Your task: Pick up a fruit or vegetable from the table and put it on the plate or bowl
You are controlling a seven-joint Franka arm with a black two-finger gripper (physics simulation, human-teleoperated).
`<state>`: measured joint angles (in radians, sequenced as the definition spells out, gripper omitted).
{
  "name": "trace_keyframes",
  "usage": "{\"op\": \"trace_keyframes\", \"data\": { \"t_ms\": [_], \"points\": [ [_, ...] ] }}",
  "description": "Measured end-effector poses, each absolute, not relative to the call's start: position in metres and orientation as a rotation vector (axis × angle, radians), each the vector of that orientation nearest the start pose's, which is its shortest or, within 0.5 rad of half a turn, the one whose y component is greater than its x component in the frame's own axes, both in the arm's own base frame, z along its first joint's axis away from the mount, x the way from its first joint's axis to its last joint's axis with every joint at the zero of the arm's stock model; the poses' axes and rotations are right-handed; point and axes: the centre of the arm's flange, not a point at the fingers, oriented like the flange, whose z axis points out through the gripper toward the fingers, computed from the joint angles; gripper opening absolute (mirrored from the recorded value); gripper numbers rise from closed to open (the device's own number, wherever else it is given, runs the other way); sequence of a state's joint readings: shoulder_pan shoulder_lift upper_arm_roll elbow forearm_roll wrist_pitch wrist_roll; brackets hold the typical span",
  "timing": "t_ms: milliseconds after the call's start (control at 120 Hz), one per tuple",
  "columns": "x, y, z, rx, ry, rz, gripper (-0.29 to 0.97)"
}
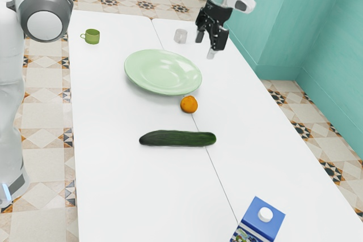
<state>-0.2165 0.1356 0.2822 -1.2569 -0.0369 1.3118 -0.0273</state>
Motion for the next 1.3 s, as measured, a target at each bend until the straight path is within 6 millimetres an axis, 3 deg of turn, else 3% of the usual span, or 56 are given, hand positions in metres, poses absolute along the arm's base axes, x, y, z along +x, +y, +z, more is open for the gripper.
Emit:
{"op": "trace_keyframes", "data": {
  "t_ms": [350,500,608,800,892,1158,1300],
  "points": [
    [0.576,0.014,0.685,-3.139,-0.138,-0.050,0.68],
    [0.596,-0.024,0.649,-3.133,-0.067,0.030,0.68],
    [0.606,-0.031,0.628,-3.128,-0.072,0.063,0.68],
    [0.613,-0.041,0.614,-3.123,-0.083,0.069,0.68],
    [0.602,-0.038,0.586,-3.130,-0.098,0.124,0.68],
    [0.563,-0.034,0.534,-3.161,-0.112,0.128,0.68],
    [0.554,-0.037,0.525,-3.173,-0.110,0.074,0.68]
  ]
}}
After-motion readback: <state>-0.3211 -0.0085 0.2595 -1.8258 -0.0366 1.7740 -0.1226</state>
